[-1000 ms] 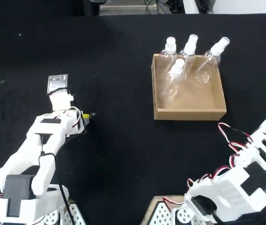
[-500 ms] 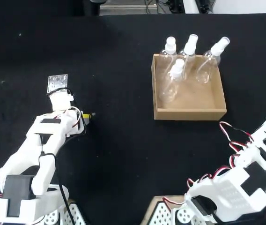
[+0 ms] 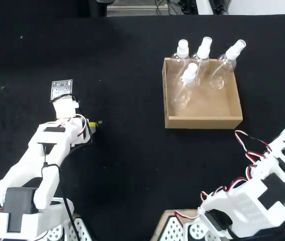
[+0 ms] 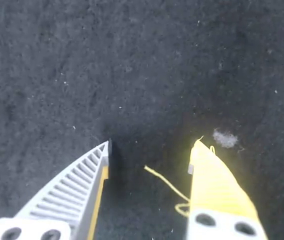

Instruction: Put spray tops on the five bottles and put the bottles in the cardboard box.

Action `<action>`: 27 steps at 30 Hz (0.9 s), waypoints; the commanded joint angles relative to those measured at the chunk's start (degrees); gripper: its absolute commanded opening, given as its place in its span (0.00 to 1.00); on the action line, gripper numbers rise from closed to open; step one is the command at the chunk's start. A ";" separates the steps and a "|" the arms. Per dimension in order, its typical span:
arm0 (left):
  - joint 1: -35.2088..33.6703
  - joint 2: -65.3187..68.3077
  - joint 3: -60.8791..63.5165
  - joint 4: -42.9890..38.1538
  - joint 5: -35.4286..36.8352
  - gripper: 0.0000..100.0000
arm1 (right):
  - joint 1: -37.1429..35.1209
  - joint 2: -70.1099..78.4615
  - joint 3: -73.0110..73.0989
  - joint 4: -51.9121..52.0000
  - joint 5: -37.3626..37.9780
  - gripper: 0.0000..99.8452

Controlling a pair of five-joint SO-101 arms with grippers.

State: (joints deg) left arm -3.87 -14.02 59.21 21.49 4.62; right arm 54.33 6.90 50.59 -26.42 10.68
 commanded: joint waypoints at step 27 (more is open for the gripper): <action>1.27 -1.58 -0.66 -0.97 -0.62 0.25 | 0.53 -6.73 5.14 -1.58 0.00 0.20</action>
State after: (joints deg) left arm -3.87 -14.02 59.21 21.49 4.62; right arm 54.33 3.03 55.96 -27.03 10.86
